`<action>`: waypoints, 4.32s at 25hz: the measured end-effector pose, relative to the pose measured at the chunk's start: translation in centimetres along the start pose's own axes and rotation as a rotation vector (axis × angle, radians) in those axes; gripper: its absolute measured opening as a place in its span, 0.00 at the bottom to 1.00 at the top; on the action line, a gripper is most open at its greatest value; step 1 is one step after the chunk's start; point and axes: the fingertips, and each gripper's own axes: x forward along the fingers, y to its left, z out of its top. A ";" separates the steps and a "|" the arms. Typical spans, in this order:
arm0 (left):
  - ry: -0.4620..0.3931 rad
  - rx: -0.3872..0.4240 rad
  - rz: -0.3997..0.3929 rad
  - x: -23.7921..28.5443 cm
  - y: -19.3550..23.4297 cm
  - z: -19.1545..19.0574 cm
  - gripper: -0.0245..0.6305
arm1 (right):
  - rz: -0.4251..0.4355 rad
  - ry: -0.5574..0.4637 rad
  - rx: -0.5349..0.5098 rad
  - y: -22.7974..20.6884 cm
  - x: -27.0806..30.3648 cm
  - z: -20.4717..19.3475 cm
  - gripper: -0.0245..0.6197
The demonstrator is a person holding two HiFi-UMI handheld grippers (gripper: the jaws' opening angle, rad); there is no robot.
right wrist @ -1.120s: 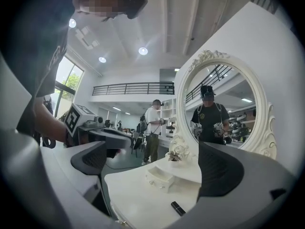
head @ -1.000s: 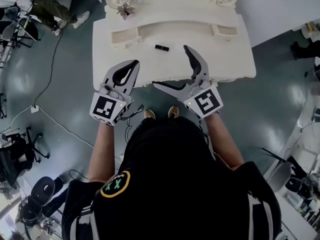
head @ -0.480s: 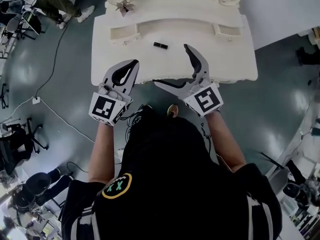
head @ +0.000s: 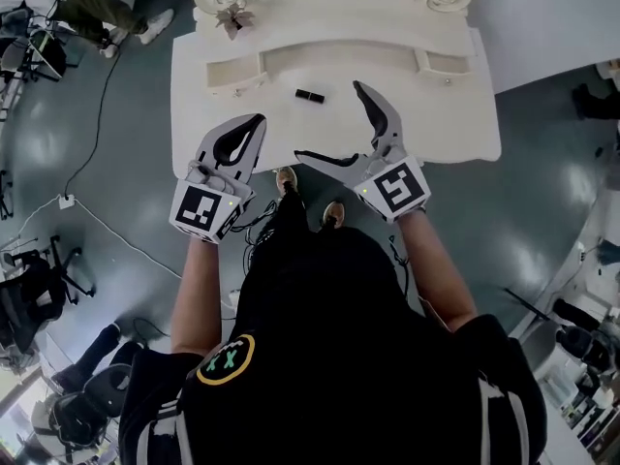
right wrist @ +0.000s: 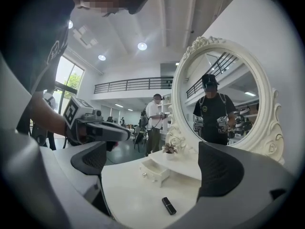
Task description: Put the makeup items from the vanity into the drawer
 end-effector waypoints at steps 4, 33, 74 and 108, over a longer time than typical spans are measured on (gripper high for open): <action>-0.019 -0.008 -0.033 1.6 2.9 -0.4 0.07 | -0.021 0.034 -0.009 -1.6 2.7 -0.9 0.97; 0.026 -0.080 0.065 5.4 12.3 -1.4 0.07 | 0.089 0.650 0.037 -7.4 10.3 -27.8 0.95; 0.014 -0.070 0.192 1.7 14.9 -1.2 0.07 | 0.281 0.385 -0.199 -4.3 14.9 -13.0 0.22; 0.010 -0.105 0.359 -5.2 19.4 -3.1 0.07 | 0.561 0.413 -0.375 1.8 27.0 -13.0 0.22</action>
